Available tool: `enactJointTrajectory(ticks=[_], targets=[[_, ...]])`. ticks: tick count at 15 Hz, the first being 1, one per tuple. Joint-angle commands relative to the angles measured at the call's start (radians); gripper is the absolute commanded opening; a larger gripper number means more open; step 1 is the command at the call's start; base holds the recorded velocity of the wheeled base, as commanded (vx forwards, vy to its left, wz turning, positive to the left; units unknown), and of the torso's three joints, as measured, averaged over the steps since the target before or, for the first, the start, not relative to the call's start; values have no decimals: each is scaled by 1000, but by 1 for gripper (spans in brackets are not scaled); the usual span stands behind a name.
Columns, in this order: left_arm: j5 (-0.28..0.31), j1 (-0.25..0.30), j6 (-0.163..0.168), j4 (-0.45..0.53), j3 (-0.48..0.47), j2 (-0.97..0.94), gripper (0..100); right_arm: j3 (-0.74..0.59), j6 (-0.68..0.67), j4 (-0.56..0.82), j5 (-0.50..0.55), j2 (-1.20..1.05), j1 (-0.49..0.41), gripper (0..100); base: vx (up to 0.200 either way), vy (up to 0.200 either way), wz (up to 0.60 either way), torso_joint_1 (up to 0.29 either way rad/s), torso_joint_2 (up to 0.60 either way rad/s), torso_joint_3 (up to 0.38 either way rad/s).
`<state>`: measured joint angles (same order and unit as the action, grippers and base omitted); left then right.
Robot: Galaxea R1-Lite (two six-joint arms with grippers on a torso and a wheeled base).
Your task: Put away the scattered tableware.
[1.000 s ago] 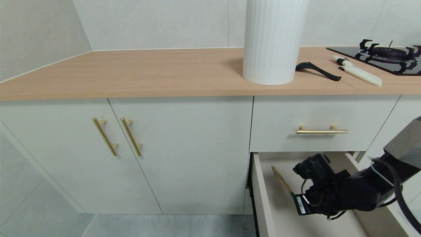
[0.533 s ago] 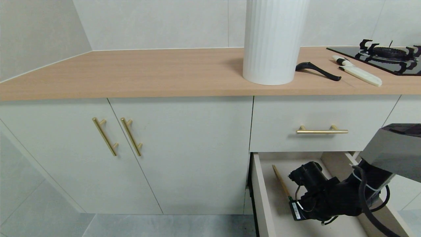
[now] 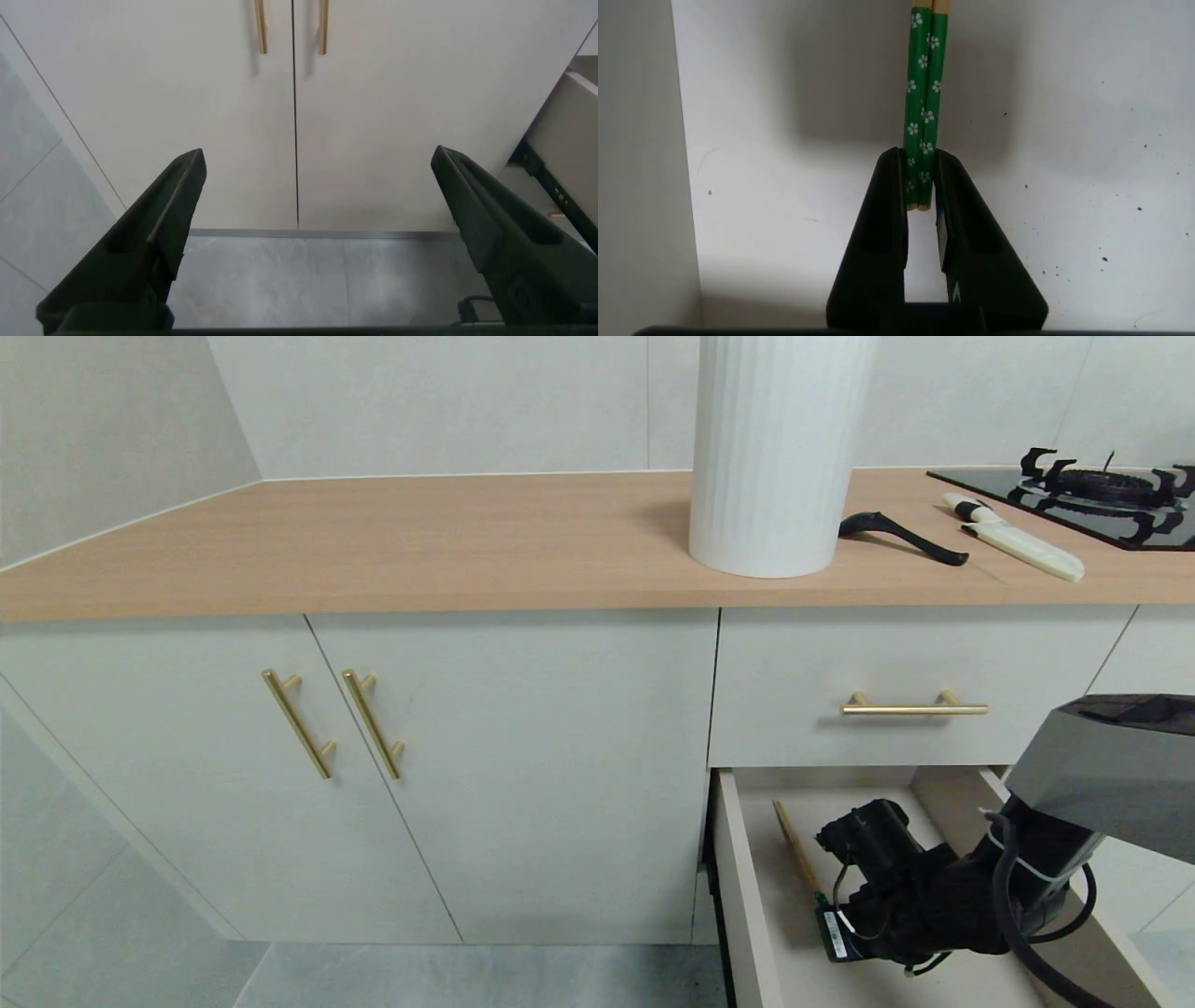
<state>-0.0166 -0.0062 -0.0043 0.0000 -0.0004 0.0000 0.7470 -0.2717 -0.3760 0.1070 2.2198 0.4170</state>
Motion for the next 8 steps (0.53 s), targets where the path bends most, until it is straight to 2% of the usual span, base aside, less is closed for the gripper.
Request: enactJointTrajectory(ticks=[1, 8], targets=[[0, 0, 0, 0, 0, 2, 100, 0, 0, 0, 2, 1, 2, 100, 0, 0, 0, 0, 0, 0], [0, 0, 0, 0, 0, 2, 100, -3, 0, 0, 5, -8, 2, 100, 0, 0, 0, 0, 0, 0]])
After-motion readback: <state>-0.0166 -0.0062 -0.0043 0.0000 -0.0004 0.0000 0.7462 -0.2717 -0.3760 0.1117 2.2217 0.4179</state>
